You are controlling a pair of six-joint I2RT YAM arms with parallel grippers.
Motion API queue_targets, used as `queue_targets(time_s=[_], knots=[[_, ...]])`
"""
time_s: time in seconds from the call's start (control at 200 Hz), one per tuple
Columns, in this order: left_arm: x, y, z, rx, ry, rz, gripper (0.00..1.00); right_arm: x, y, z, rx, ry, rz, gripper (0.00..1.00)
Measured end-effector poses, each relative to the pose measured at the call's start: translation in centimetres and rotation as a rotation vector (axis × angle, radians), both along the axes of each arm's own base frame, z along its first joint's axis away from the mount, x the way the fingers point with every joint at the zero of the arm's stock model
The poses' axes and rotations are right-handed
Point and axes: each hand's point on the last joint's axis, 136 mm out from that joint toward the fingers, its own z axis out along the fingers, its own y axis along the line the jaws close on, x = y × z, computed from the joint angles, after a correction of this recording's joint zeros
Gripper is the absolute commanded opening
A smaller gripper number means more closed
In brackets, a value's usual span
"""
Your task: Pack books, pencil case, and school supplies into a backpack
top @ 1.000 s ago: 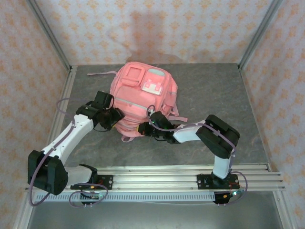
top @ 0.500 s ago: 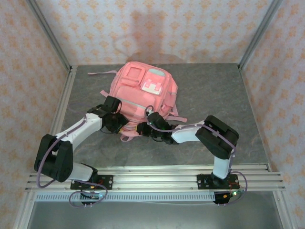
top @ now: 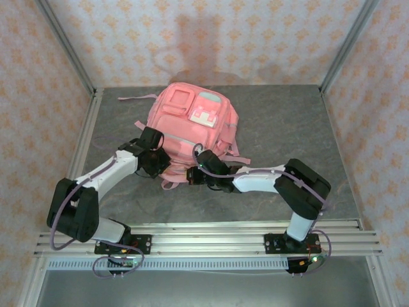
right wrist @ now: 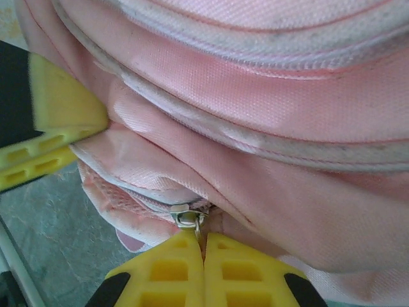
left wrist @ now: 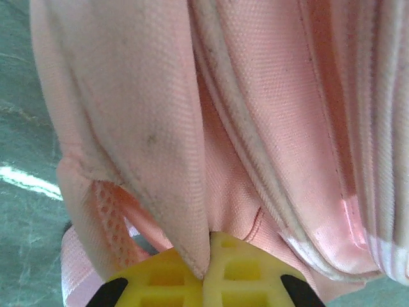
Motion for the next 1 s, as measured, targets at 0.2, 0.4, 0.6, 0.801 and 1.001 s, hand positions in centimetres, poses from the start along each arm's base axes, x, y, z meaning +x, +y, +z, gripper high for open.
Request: queue_targets(time_s=[0.2,0.4,0.6,0.801,1.001], knots=[[-0.4,0.0,1.2,-0.015,-0.023,-0.004,0.0,0.0,-0.9,0.7,-0.054,-0.056,0.017,0.0],[-0.6,0.0,1.5,-0.017,-0.027,-0.004,0.0,0.3,-2.2,0.2,-0.132,-0.087,0.003,0.0],[-0.7,0.4,2.6,-0.018,-0.058,-0.006,0.0,0.7,-3.3,0.2,-0.176,-0.103,-0.023,0.0],[-0.9,0.8,3.0,-0.016,-0.067,-0.007,0.0,1.2,-4.3,0.9,-0.173,-0.112,-0.052,0.0],[-0.9,0.8,3.2,-0.011,-0.078,-0.023,0.0,1.7,-5.3,1.0,-0.178,-0.107,-0.073,0.0]])
